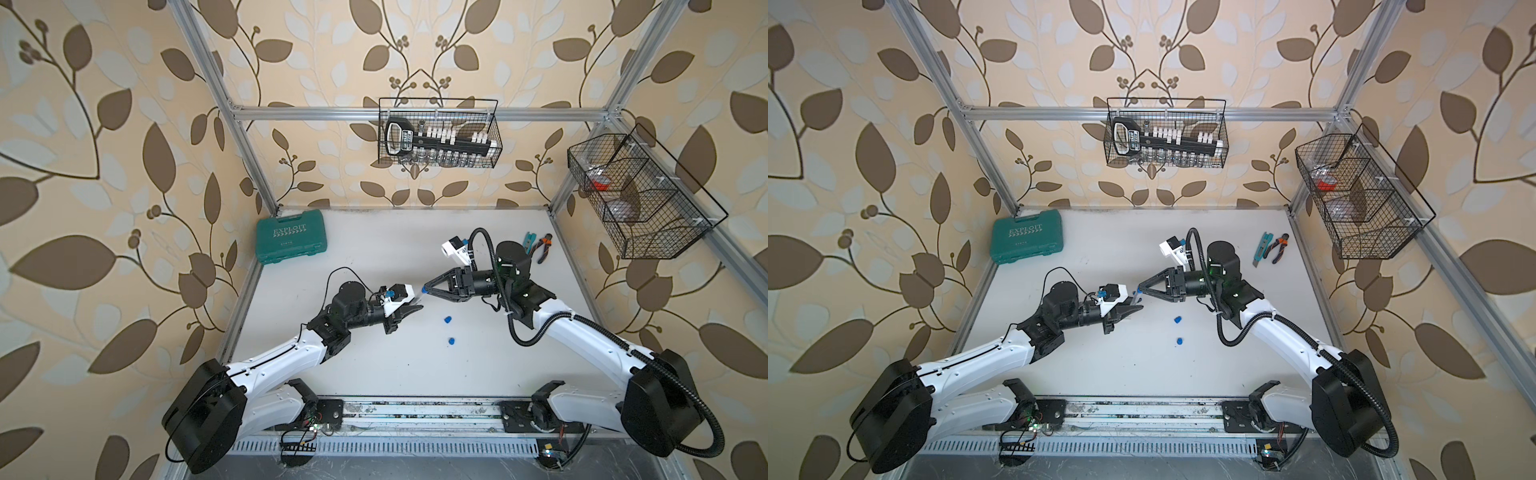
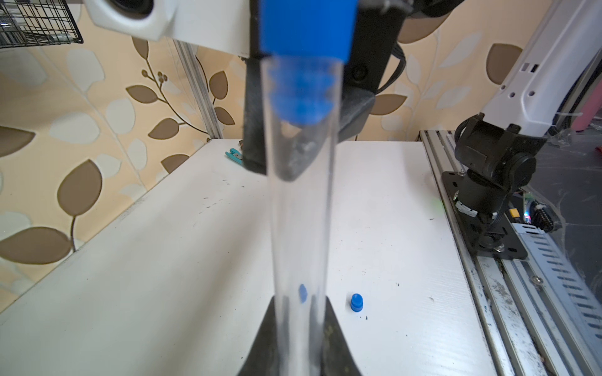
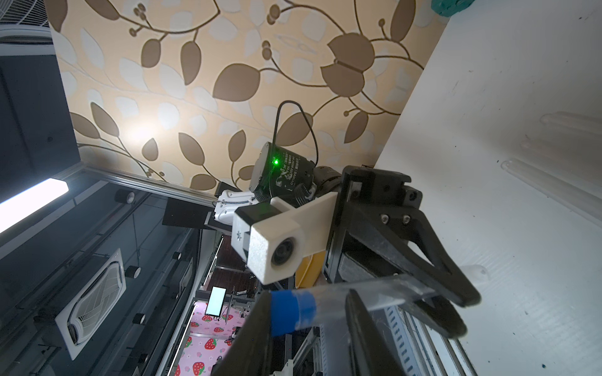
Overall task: Insert stoppers into test tubes
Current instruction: Insert the stopper into the test tube.
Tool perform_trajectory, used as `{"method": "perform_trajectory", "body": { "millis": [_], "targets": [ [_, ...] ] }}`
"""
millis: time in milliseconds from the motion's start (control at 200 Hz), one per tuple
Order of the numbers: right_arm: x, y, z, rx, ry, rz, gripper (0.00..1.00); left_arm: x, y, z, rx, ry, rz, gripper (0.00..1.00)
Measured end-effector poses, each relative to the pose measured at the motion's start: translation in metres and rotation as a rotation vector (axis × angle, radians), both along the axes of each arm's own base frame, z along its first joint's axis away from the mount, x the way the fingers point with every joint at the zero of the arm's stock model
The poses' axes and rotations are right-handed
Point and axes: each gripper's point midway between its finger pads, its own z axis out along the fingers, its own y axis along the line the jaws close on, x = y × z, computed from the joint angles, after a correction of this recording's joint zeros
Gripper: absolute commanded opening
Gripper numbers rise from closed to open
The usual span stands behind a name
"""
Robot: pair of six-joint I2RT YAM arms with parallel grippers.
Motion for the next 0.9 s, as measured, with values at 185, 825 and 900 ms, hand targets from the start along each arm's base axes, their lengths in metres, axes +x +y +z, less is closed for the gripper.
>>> {"method": "perform_trajectory", "body": {
  "millis": [185,825,900],
  "targets": [
    [0.0,0.0,-0.005,-0.01,0.006,0.005,0.33,-0.001,0.001,-0.005,0.019,0.012,0.001,0.0],
    [0.009,-0.034,0.146,0.109,-0.154,-0.032,1.0,0.004,-0.001,0.011,0.167,0.134,0.013,0.0],
    [0.008,-0.049,0.143,0.085,-0.173,-0.095,0.99,0.005,0.004,-0.01,0.243,0.197,0.035,0.0]
  ]
}}
